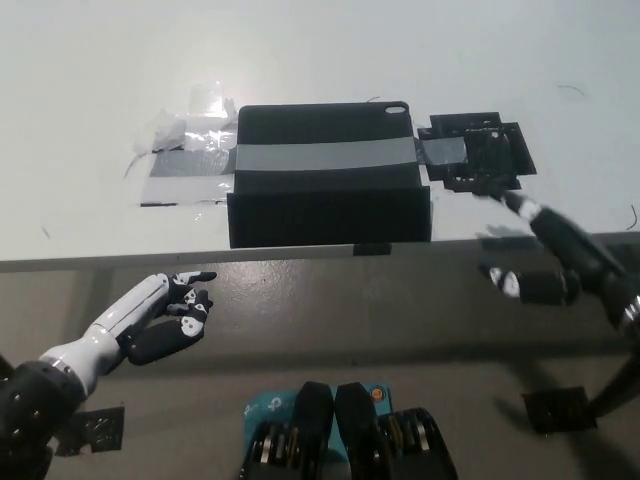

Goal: The robot uses its right hand to pull the cover of a folded tablet cover kept in the middle of the desk

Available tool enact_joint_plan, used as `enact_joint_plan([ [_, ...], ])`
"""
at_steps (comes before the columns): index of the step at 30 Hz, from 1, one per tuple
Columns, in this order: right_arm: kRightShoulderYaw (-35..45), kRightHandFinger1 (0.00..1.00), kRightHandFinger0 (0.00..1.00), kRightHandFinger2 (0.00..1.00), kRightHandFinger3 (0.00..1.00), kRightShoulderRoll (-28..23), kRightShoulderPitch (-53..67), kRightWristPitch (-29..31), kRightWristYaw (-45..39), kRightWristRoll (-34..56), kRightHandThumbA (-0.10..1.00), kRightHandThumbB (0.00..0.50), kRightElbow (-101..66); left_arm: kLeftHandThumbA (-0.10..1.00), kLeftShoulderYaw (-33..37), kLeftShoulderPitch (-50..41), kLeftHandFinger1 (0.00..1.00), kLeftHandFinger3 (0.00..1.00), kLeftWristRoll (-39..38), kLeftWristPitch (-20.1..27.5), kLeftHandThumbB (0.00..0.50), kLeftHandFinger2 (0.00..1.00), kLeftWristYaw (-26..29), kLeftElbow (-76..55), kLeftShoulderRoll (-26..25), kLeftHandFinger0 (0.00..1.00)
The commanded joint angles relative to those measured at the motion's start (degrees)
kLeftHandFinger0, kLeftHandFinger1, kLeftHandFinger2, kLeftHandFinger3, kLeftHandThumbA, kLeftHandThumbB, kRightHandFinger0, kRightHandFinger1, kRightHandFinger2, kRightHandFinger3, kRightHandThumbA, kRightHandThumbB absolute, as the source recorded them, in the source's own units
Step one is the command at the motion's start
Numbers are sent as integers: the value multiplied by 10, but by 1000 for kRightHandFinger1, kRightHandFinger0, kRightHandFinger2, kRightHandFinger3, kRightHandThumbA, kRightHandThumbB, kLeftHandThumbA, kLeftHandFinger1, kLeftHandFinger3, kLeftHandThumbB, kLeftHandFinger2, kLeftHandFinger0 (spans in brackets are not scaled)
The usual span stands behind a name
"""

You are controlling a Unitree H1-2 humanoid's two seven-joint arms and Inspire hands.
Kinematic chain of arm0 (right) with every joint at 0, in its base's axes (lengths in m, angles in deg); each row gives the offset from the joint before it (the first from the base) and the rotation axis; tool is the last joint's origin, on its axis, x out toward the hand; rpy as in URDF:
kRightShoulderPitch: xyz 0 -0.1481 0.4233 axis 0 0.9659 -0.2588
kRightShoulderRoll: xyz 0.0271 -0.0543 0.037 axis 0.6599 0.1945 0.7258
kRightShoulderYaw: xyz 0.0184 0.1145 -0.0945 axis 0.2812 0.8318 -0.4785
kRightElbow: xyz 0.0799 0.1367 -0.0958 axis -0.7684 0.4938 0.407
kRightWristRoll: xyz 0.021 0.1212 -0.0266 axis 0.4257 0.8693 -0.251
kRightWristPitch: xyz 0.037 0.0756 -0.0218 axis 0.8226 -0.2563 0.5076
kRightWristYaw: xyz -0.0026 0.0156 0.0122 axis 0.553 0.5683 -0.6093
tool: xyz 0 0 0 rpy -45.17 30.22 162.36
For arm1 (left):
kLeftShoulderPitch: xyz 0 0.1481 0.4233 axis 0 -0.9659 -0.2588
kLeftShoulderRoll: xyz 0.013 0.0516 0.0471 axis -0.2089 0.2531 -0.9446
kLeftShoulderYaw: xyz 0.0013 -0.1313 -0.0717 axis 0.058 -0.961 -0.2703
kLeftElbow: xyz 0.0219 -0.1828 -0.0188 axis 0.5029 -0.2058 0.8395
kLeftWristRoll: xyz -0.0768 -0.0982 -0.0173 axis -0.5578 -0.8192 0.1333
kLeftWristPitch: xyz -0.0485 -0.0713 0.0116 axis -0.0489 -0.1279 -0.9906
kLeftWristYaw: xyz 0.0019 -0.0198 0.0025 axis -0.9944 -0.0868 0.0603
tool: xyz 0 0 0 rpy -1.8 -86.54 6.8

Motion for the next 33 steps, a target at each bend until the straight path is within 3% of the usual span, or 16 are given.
enact_joint_plan([
  [1, -11, 1000, 1000, 1000, 1000, 23, -76, -23, -6, -43, 693, 499, -17, 1000, -3, 12, 814, 1000, 8, -11, 182, 965, -16, -16, -7, 809],
  [4, -39, 1000, 1000, 1000, 1000, 48, -121, -34, -6, -85, 739, 500, -6, 1000, -4, 9, 832, 1000, 6, -11, 152, 980, -19, -21, -3, 825],
  [16, -148, 1000, 1000, 1000, 1000, 109, -242, -19, -39, -158, 707, 500, 163, 1000, -13, 5, 850, 1000, 15, -11, 94, 995, -24, -39, -1, 851],
  [23, -160, 1000, 1000, 1000, 1000, 132, -260, -10, -32, -172, 621, 500, 247, 1000, -13, 7, 846, 1000, 17, -11, 123, 977, -31, -31, 3, 858],
  [30, -170, 1000, 1000, 1000, 1000, 154, -315, -3, -20, -190, 718, 500, 380, 1000, -14, 9, 843, 1000, 19, -11, 119, 975, -37, -30, 0, 847],
  [33, -169, 1000, 1000, 1000, 1000, 176, -319, -12, -11, -193, 652, 500, 415, 1000, -15, 13, 849, 1000, 19, -11, 129, 981, -40, -31, 0, 852],
])
